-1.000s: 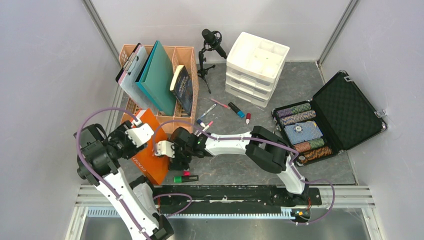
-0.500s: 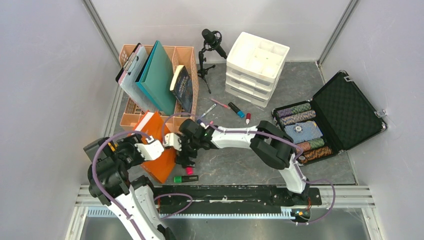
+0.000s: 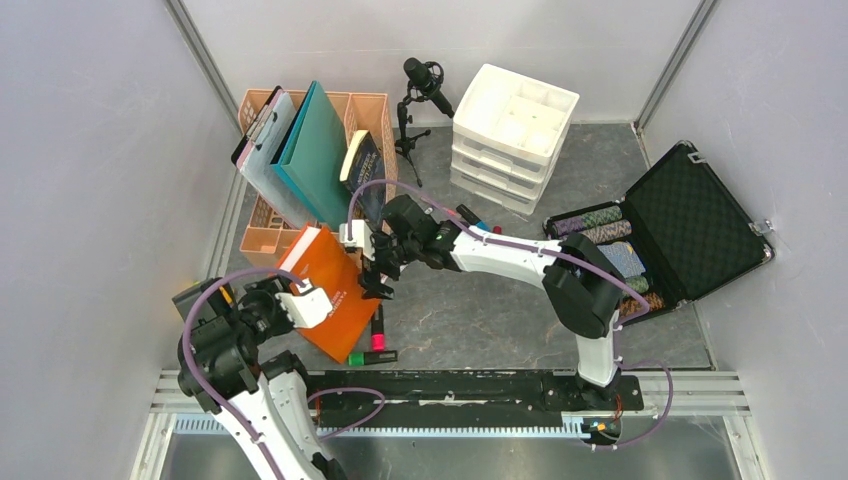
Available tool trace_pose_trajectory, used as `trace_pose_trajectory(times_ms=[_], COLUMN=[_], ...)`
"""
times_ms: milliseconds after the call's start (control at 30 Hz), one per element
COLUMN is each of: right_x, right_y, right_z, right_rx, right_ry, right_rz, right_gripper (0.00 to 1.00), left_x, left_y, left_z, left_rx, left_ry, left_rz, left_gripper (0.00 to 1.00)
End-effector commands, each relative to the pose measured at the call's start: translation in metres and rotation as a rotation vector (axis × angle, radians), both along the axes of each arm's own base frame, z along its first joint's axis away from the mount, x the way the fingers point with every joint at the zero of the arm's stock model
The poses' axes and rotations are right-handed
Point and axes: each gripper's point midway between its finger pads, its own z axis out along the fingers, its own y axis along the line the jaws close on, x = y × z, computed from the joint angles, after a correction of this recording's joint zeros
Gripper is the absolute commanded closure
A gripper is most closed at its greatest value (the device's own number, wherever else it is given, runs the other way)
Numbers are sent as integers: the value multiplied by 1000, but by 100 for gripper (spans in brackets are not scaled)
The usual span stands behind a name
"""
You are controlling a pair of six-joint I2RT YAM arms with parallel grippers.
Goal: Organize the desk
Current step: Pick up the book at the corner of the board.
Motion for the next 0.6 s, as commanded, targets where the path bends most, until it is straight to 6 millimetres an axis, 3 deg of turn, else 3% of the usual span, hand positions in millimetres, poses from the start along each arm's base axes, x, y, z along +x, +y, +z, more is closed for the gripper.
trace_pose_trajectory(times_ms=[0,233,433,567], right_x=[6,15,13,12], right_y=[13,20,27,28], right_z=[33,64,72,81], right_rx=[84,126,158,174], right_ry=[-39,-89,-55,-59], right_rz=[52,104,169,186], right_gripper=[2,2,2,7], left_x=[-29,-28,-27,-26], left_y=[-27,-32,-36,-38], left_z=[-15,-9,-1,5], left_rx=[-132,-150,-159,-161], left_ry=[133,114,89,75], left_rz=[-32,-60,-78,-85], left_gripper=[43,44,45,45])
